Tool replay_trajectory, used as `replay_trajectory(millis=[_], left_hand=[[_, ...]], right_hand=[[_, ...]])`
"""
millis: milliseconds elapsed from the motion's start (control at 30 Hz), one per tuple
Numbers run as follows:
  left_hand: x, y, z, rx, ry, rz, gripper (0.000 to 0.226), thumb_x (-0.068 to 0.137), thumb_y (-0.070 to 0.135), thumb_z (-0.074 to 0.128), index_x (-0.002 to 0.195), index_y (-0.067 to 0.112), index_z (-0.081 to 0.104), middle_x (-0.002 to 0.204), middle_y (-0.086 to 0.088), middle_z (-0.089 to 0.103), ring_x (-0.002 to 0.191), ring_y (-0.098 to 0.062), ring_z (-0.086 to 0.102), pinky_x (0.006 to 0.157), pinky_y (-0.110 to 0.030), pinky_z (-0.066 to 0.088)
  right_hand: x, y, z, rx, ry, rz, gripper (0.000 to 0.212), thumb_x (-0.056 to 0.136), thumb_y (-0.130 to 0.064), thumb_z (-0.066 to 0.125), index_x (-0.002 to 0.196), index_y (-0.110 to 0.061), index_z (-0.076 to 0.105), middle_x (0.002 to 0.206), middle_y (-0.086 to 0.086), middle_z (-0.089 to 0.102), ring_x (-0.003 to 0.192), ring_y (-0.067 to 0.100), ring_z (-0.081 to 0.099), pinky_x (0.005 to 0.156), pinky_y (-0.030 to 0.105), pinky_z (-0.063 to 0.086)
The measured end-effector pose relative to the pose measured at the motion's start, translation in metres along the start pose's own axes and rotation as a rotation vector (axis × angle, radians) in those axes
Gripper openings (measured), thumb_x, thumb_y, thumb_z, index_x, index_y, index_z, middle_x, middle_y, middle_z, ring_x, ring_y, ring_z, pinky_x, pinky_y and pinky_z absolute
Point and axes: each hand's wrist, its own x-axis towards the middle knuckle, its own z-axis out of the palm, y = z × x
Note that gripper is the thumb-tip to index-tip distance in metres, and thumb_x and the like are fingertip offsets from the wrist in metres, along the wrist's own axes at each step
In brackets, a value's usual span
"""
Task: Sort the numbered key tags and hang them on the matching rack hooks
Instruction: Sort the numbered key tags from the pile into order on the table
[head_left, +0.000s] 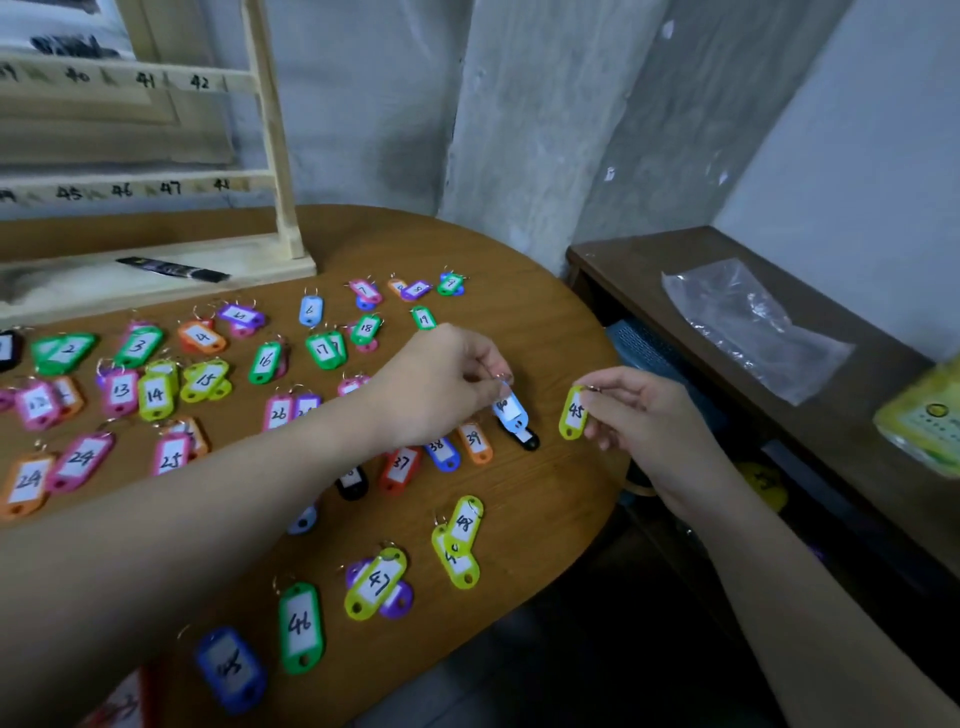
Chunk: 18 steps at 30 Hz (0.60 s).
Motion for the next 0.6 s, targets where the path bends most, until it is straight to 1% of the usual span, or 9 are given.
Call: replay_trajectory(millis=[67,100,167,200,233,300,367,500,600], left_hand=[[-0.007,-0.004,-0.008,0.001,0.025,-0.005,0.005,0.094,0.017,0.070,0.098,0.017,0.073,0.083,0.010,0.075,0.075,0.005,0.066,0.068,-0.009,0.047],[-0.011,-0.007,-0.013,-0.002,0.032,-0.013,0.006,0.094,0.017,0.070,0.099,0.018,0.073,0.083,0.009,0.075,0.074,0.003,0.067,0.070,-0.012,0.048],[-0.023,-0.011,-0.025,-0.016,0.032,-0.036,0.005,0.096,0.018,0.068,0.099,0.020,0.072,0.087,0.005,0.076,0.081,-0.016,0.071,0.074,-0.026,0.055],[-0.030,-0.013,-0.031,-0.023,0.034,-0.043,0.006,0.096,0.018,0.067,0.100,0.020,0.072,0.089,0.004,0.076,0.084,-0.020,0.071,0.075,-0.026,0.055],[-0.038,-0.015,-0.037,-0.028,0.040,-0.045,0.006,0.096,0.016,0.067,0.100,0.018,0.072,0.091,0.005,0.076,0.086,-0.017,0.071,0.076,-0.022,0.054],[-0.055,-0.020,-0.050,-0.026,0.057,-0.048,0.006,0.095,0.015,0.068,0.099,0.019,0.072,0.093,0.009,0.077,0.088,-0.002,0.070,0.075,-0.012,0.051],[-0.072,-0.024,-0.061,-0.022,0.060,-0.063,0.006,0.094,0.016,0.070,0.095,0.022,0.072,0.092,0.012,0.076,0.087,0.006,0.068,0.076,-0.010,0.047],[-0.104,-0.028,-0.073,-0.009,0.065,-0.067,0.008,0.091,0.019,0.074,0.089,0.026,0.071,0.083,0.011,0.076,0.076,0.002,0.069,0.069,-0.015,0.052],[-0.123,-0.029,-0.078,0.030,0.051,-0.065,0.008,0.090,0.020,0.075,0.090,0.026,0.071,0.080,0.012,0.076,0.076,0.001,0.069,0.071,-0.015,0.052]], right_hand=[[0.001,-0.002,0.005,-0.005,-0.013,-0.008,0.011,0.094,-0.009,0.069,0.100,-0.014,0.076,0.078,0.008,0.074,0.070,0.018,0.064,0.063,0.031,0.050],[0.000,-0.003,0.008,-0.006,-0.021,-0.012,0.011,0.094,-0.009,0.069,0.100,-0.015,0.076,0.078,0.008,0.074,0.070,0.018,0.065,0.063,0.030,0.050],[-0.001,-0.009,0.016,-0.016,-0.040,-0.026,0.012,0.094,-0.010,0.069,0.099,-0.016,0.077,0.078,0.007,0.074,0.070,0.016,0.065,0.062,0.029,0.050],[-0.002,-0.013,0.021,-0.020,-0.053,-0.036,0.011,0.093,-0.009,0.069,0.099,-0.016,0.077,0.077,0.007,0.074,0.069,0.015,0.064,0.062,0.028,0.050],[-0.004,-0.017,0.026,-0.017,-0.067,-0.048,0.011,0.093,-0.009,0.069,0.098,-0.015,0.077,0.075,0.006,0.074,0.068,0.014,0.064,0.062,0.028,0.050],[-0.010,-0.024,0.038,-0.015,-0.097,-0.077,0.010,0.093,-0.007,0.069,0.098,-0.014,0.076,0.071,0.005,0.073,0.065,0.012,0.063,0.060,0.026,0.049],[-0.019,-0.030,0.049,-0.037,-0.135,-0.111,0.010,0.092,-0.007,0.070,0.096,-0.014,0.075,0.070,0.003,0.072,0.063,0.010,0.064,0.058,0.023,0.049],[-0.041,-0.034,0.066,-0.098,-0.213,-0.144,0.008,0.090,-0.008,0.073,0.094,-0.015,0.075,0.072,0.000,0.073,0.062,0.009,0.065,0.056,0.020,0.049],[-0.060,-0.034,0.078,-0.102,-0.254,-0.151,0.009,0.089,-0.007,0.074,0.091,-0.016,0.075,0.072,-0.002,0.074,0.060,0.008,0.066,0.055,0.017,0.048]])
